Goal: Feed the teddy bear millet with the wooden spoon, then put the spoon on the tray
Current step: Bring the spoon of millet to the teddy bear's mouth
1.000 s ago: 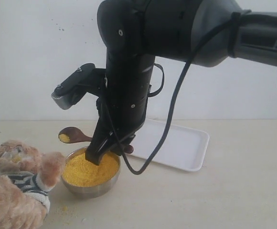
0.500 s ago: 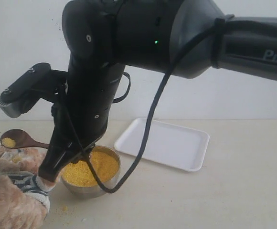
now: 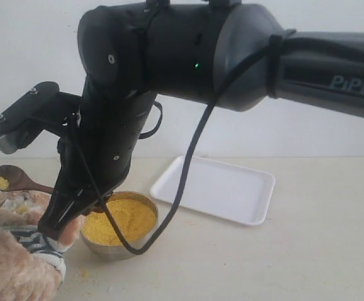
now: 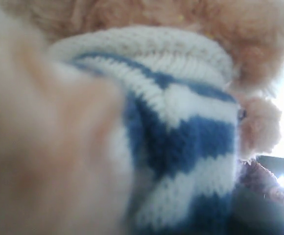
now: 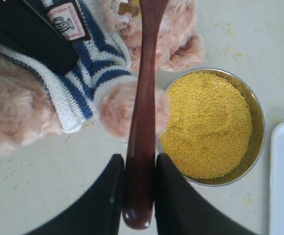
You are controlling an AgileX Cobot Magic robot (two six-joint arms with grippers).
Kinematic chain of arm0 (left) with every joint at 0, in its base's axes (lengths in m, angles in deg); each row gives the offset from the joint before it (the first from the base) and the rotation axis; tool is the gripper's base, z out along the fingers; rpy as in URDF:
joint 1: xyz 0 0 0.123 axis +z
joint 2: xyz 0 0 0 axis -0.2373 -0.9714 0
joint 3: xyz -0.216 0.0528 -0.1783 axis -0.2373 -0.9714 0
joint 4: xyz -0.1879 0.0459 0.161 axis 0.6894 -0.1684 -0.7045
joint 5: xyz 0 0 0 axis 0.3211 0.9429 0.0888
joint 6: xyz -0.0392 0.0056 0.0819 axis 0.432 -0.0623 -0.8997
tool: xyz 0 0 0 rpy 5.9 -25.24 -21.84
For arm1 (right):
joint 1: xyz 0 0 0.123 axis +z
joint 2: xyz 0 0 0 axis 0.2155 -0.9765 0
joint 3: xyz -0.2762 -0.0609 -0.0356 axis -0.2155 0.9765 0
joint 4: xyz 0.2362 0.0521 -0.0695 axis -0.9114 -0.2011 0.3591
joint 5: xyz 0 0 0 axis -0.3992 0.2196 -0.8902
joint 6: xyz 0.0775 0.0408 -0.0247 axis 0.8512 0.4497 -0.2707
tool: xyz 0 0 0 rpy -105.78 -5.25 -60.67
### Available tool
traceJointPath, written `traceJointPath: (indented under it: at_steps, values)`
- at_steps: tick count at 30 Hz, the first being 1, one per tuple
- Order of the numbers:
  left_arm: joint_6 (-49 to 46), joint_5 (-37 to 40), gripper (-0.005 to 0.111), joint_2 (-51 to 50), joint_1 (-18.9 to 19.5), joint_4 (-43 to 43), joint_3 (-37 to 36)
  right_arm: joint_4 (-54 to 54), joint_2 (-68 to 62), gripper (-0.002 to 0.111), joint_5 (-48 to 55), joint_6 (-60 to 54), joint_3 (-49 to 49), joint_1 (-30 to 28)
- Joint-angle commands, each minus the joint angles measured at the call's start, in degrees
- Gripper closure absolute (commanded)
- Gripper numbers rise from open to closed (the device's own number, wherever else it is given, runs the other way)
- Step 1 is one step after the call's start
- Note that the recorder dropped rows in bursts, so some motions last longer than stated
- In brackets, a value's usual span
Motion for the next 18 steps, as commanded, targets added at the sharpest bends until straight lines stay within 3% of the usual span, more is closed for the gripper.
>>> traceJointPath:
  at_steps: [1,18]
  values:
    - [-0.51,1.66,0.103,0.54,-0.11,-0.17,-0.19,1.77,-1.77,0.108,-2.23,-0.58,-0.19,0.12]
    - [-0.51,1.83,0.103,0.54,-0.11,-0.04,-0.19,20.40,-5.39,0.108,-4.31,-1.96,-0.09,3.84]
